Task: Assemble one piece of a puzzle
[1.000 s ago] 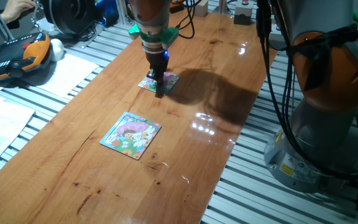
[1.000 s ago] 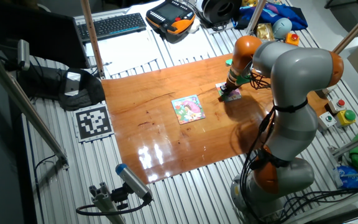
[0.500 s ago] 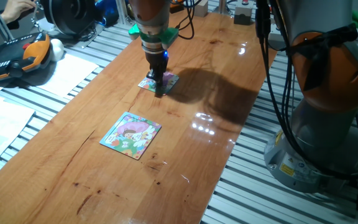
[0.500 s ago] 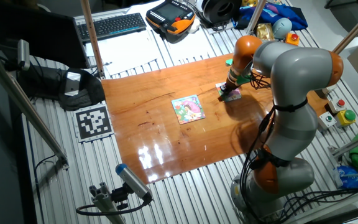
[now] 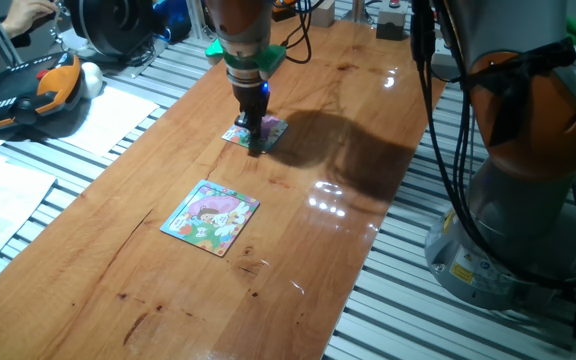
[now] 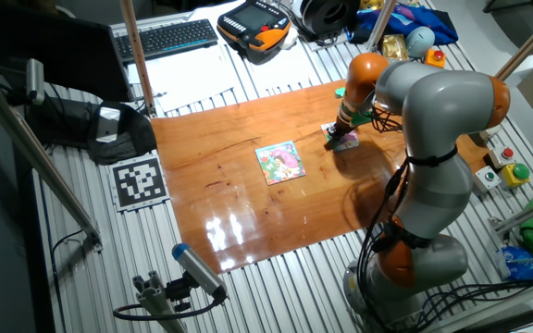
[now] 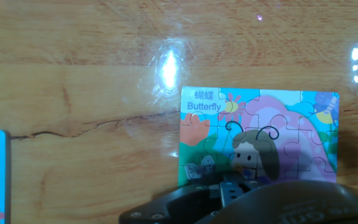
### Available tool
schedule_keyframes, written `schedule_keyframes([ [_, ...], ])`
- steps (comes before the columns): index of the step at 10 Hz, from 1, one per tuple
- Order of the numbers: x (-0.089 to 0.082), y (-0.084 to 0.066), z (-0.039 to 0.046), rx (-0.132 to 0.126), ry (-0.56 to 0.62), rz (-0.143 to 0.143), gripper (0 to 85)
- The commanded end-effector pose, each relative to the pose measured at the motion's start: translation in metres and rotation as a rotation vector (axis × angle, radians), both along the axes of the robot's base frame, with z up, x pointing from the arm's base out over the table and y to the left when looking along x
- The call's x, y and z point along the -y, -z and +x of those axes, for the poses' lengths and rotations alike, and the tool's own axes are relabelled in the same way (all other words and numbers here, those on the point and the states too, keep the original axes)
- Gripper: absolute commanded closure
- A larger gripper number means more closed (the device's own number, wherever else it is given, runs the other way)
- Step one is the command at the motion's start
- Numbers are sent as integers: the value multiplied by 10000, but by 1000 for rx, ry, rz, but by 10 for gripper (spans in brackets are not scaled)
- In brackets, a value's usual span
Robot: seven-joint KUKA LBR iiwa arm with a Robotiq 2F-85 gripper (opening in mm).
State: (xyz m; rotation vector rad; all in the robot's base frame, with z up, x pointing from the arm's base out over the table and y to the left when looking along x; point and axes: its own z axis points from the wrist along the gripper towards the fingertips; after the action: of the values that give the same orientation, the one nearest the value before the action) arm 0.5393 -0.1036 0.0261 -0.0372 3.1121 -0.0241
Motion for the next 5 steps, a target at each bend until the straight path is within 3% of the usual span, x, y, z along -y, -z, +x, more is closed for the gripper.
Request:
schedule_keyframes([
  [1, 1, 7, 2, 2, 0, 0, 850],
  [5, 5, 21, 0, 3, -1, -2, 850],
])
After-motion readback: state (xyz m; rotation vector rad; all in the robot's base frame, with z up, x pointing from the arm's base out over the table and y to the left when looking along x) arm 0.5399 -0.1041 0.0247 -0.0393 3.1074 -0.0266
